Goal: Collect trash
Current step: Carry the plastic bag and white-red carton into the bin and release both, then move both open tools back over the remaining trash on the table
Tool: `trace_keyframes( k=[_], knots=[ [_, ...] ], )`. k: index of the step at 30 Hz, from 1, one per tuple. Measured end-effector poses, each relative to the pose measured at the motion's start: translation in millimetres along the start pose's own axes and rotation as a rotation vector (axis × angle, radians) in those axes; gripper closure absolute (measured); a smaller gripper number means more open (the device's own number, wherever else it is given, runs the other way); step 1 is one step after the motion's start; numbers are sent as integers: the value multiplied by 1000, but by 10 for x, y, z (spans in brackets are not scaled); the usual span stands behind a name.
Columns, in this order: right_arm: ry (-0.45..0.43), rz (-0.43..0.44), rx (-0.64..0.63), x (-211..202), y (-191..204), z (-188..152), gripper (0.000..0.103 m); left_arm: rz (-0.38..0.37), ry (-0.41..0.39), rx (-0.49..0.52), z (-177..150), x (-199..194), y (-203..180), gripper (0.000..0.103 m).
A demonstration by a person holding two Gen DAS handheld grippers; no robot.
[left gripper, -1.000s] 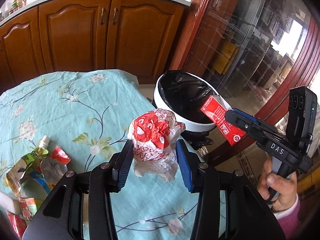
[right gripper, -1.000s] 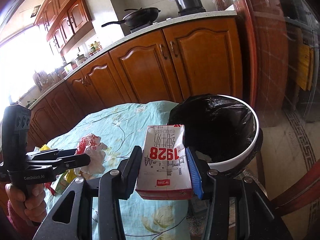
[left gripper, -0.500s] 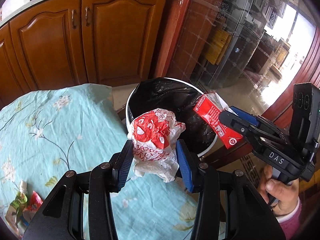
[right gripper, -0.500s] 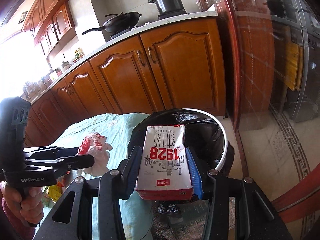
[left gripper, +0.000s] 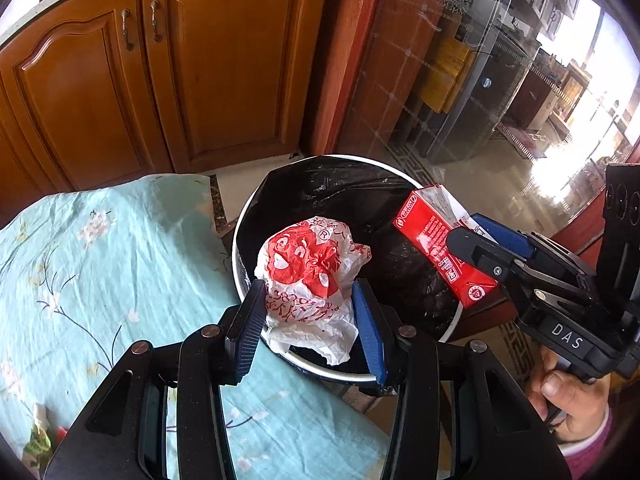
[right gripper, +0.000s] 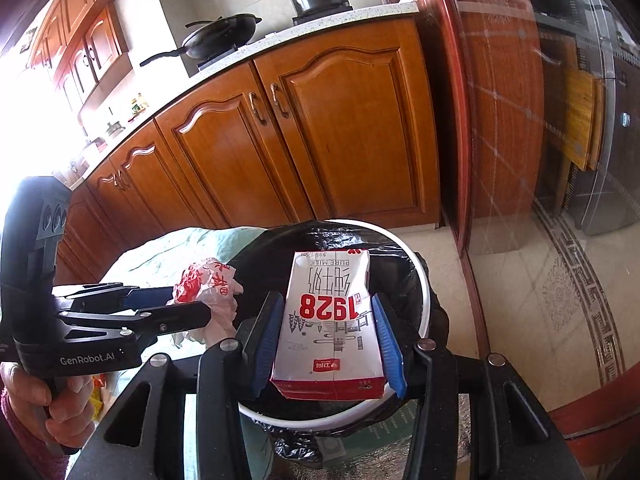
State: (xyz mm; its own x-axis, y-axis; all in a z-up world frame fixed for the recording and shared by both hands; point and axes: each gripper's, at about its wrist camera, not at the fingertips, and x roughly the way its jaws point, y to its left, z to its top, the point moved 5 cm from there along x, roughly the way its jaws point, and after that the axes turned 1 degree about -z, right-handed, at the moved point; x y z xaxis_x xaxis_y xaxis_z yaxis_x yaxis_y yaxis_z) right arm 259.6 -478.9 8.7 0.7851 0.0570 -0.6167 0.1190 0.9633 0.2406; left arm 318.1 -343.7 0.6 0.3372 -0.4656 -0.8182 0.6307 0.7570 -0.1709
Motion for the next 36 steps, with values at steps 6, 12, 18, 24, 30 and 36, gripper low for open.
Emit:
trace_keyframes(
  k=[6,12,18,24,30,36],
  knots=[
    [11,1,4,91,-56,34,57,6,22,5,18,108,-13,60],
    [24,6,5,179,-83,36,57,10,38,6,30,195,-10,59],
    [36,6,9,250,-112,34,57,19,50,20,47,261,-33,53],
    [35,25,47,257,-149,43,56,17,48,14,30,260,-15,50],
    [11,22,68,168,-164,41,56,6,27,7,34,175,-24,39],
    [-13,24,81,19,-149,42,54,8,-17,0,-36,-29,-14,38]
  ],
)
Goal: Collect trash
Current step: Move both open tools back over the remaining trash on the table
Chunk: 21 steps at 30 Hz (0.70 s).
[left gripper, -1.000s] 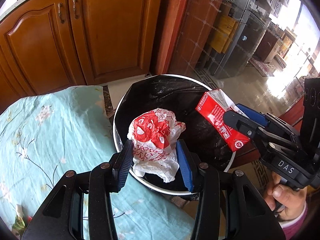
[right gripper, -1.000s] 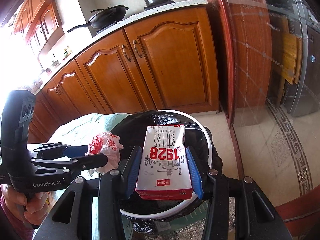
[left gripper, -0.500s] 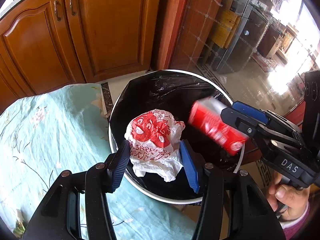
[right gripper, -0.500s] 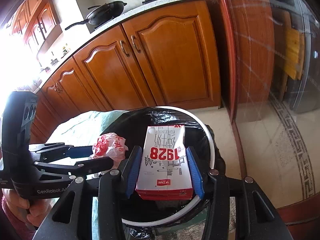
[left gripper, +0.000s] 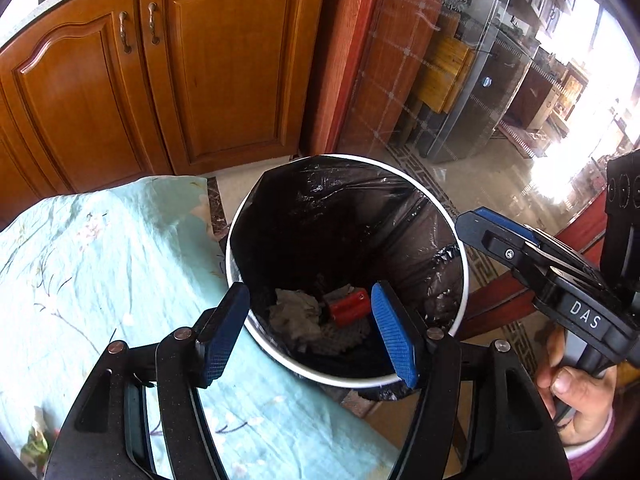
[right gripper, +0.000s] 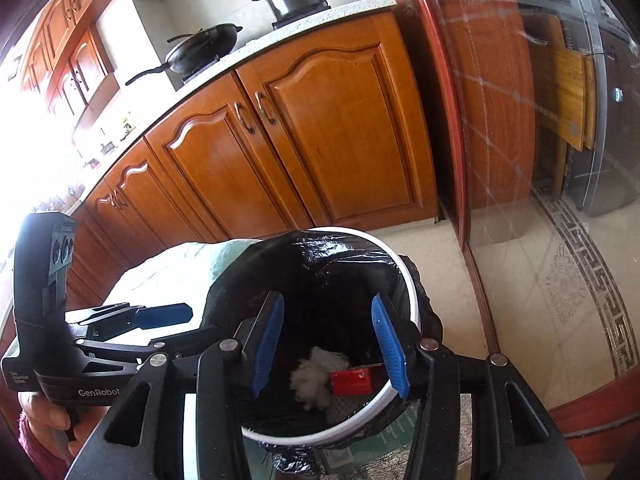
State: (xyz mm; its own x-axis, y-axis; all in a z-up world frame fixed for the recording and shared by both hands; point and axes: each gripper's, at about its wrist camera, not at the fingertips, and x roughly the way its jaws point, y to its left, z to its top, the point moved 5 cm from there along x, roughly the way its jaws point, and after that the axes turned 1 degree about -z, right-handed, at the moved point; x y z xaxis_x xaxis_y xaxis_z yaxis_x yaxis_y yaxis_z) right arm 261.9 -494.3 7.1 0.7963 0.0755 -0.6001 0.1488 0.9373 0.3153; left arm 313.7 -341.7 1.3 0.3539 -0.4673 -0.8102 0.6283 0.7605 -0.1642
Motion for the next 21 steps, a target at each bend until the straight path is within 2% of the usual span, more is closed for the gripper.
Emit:
trace_keyframes(
  k=[6,9,13,16,21],
  knots=[
    [-20,34,10,-168,134,-112,54,-20,-62,-69,-332,-317,150,38],
    [-30,61,15,-251,233,-215,44,-2,-95,-102,-546,-490,229,38],
    [-26,102,17,-331,428,-405,42,13,-131,-156,-834,-741,397,39],
    [-20,133,18,-384,583,-554,38,33,-153,-180,-1028,-937,516,39],
    [9,176,4,-423,868,-785,37,57,-175,-203,-1291,-1158,668,39]
  ],
)
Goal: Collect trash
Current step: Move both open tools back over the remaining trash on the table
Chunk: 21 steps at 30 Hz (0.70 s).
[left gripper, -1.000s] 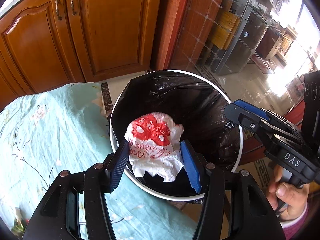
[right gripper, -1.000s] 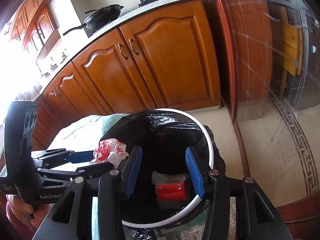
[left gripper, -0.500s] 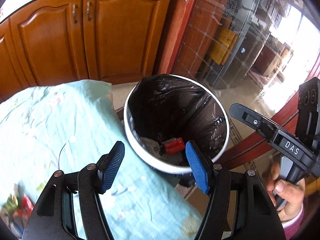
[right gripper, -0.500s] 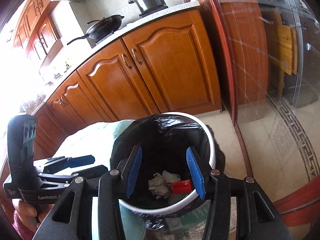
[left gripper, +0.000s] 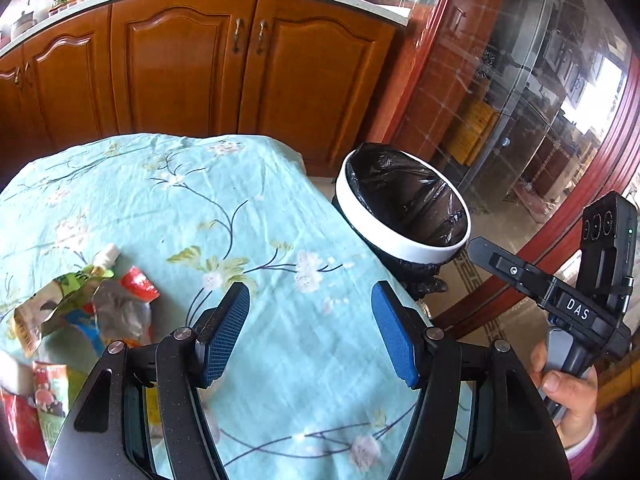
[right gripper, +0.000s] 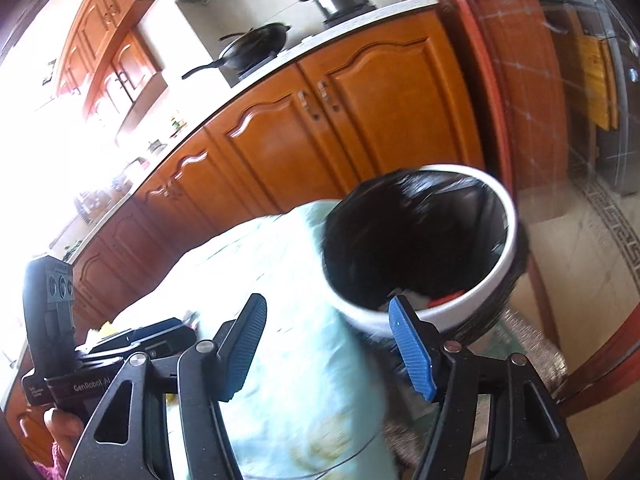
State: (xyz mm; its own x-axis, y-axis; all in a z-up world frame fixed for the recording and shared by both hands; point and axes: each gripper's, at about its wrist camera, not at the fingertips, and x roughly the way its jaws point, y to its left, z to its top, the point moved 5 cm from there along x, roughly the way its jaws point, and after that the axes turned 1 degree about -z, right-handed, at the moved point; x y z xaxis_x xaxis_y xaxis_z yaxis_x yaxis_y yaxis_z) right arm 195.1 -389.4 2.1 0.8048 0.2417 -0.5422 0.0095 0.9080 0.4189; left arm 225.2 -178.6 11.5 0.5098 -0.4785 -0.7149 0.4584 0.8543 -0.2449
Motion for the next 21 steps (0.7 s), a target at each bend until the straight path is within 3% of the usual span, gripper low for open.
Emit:
trace_keyframes(
  k=[8,21],
  knots=[
    [67,48,-35,78,398,-358,34,29,-13,-48,-317,-298,303,39],
    [156,121,-109,292,955,-743,23,141,-66,-143,-655,-744,989,38]
  ],
)
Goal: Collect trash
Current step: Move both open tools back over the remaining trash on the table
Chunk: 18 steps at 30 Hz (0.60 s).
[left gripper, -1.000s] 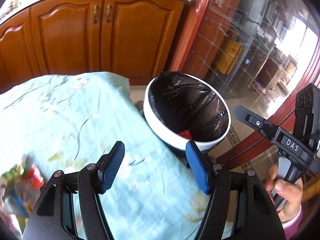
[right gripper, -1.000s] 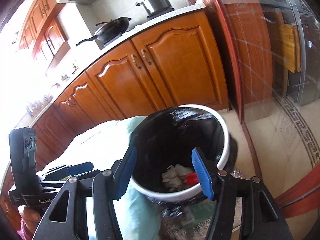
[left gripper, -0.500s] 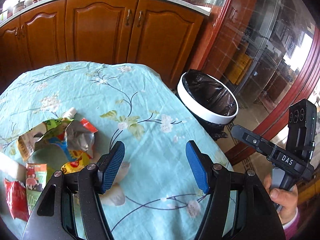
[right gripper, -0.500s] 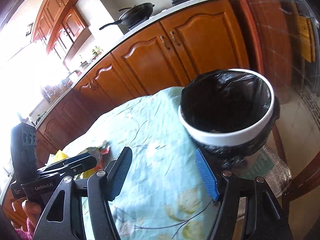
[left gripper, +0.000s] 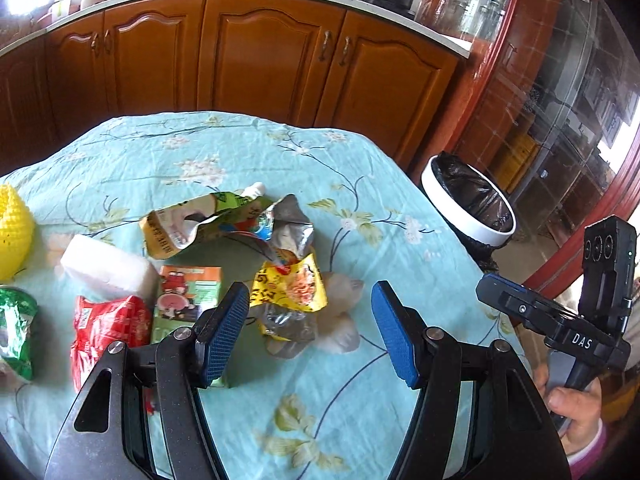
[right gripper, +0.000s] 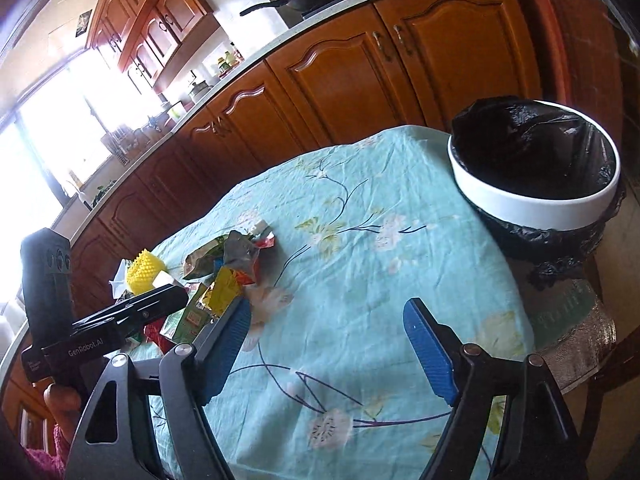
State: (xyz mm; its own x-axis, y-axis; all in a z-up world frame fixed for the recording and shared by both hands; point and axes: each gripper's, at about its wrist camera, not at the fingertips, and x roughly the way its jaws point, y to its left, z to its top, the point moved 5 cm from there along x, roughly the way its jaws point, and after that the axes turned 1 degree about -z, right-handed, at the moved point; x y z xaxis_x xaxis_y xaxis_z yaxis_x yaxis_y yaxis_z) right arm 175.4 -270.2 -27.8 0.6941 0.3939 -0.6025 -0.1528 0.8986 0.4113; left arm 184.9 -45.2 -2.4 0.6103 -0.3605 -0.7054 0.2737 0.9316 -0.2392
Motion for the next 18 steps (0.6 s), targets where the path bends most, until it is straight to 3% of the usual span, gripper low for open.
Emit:
trace_keyframes(
  k=[18],
  knots=[
    [53,42,-91,535,517,187,23,91,-29,-33,193,-44,608,38]
  ],
)
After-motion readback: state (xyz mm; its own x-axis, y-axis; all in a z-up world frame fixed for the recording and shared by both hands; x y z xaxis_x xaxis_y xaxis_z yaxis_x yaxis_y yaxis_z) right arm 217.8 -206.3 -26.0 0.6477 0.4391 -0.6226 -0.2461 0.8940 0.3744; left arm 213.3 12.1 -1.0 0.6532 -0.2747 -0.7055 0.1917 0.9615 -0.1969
